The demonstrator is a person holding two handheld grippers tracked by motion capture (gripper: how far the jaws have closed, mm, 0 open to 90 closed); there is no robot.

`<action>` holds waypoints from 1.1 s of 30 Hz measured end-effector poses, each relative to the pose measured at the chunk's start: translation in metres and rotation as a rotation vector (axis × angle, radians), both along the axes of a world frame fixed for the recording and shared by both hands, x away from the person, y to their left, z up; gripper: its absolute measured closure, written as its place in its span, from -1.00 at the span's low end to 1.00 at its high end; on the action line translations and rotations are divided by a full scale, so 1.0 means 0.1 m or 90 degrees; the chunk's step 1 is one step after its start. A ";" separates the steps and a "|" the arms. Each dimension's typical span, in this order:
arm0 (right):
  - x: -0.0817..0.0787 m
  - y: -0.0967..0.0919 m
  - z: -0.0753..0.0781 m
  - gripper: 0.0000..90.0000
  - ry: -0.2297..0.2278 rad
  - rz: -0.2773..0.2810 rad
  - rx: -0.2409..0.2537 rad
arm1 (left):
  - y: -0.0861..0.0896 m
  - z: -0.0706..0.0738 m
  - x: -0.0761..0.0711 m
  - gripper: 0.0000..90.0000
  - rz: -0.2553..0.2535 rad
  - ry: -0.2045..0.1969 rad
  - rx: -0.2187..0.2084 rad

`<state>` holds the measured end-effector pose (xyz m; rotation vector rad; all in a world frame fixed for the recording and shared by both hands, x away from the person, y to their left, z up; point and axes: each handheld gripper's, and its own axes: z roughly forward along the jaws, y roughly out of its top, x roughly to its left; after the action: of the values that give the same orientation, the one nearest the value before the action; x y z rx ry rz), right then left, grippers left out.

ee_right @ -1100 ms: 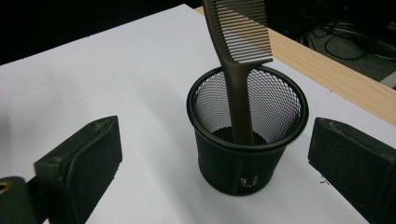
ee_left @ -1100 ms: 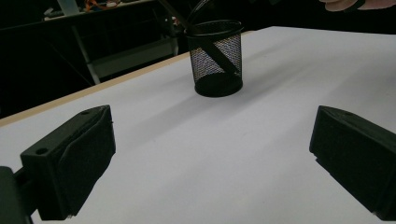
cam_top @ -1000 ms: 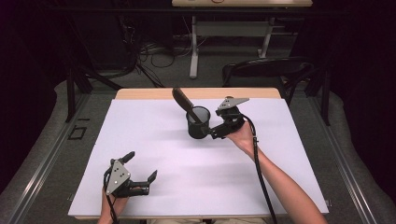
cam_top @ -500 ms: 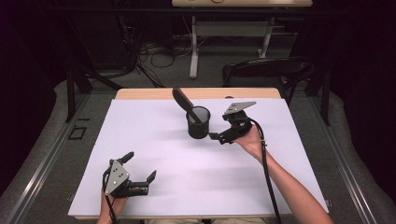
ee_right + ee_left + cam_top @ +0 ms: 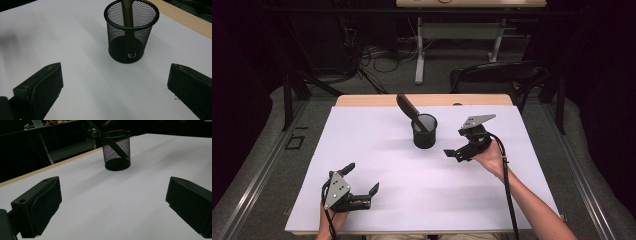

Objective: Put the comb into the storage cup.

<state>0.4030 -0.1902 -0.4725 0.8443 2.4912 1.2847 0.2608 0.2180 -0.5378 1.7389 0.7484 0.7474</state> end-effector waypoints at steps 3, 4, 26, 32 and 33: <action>-0.06 -0.03 -0.01 -1.00 0.000 0.003 -0.010 | 0.00 0.00 0.00 -0.99 0.000 0.001 0.002; -0.08 -0.04 -0.02 -1.00 0.002 0.003 -0.012 | 0.00 0.00 0.00 -0.99 0.000 0.001 0.001; -0.46 -0.33 -0.21 -1.00 0.026 -0.013 -0.046 | -0.01 -0.01 -0.01 -0.99 0.000 0.005 0.004; -0.59 -0.42 -0.28 -1.00 0.026 -0.028 -0.044 | -0.01 -0.01 -0.01 -0.99 0.001 0.006 0.004; -0.62 -0.43 -0.28 -1.00 0.025 -0.030 -0.044 | -0.01 -0.01 -0.01 -0.99 0.000 0.006 0.004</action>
<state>0.3413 -0.2327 -0.5006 0.9149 2.5140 1.1701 0.2600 0.2167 -0.5390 1.7492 0.7526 0.7424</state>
